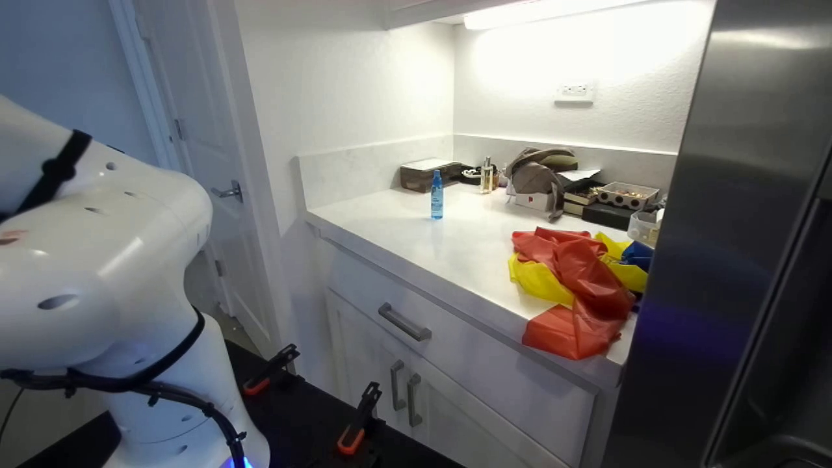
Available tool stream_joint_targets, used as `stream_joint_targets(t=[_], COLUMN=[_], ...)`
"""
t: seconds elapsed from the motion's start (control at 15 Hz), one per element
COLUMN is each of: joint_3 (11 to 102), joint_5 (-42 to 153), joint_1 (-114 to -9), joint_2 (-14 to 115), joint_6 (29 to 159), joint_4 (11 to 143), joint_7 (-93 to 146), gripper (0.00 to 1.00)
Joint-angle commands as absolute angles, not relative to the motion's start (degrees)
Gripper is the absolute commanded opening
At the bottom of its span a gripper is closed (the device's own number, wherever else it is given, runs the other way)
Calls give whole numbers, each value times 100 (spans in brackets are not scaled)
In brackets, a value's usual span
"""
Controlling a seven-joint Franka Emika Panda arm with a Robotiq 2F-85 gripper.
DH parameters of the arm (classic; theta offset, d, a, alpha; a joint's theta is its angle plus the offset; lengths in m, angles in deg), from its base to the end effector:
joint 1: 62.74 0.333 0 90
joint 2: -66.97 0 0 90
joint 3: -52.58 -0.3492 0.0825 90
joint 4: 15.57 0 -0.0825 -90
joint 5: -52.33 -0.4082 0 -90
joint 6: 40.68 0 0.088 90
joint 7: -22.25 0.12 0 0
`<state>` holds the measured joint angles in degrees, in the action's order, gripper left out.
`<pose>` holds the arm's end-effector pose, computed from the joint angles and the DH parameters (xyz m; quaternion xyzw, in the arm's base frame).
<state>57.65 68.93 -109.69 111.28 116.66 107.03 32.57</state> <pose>0.1943 -0.2725 0.8653 0.6859 -0.3476 0.5565 0.3147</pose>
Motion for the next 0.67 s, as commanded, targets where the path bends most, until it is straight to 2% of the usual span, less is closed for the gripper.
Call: stream_joint_targets(t=[0.0,0.47,0.53,0.6], joint_3=[6024,6212,6205,6185], joint_5=[6761,6786,6798,6797], joint_1=[-10481,-9885,-9814,-9711], joint_2=[10938,11064,11113,11163], joint_6=[11821,11710,11679,11675], joint_4=[10500,10617,10666,10724], joint_7=[2893,2701,2639,2594], gripper=[65,12,8,14])
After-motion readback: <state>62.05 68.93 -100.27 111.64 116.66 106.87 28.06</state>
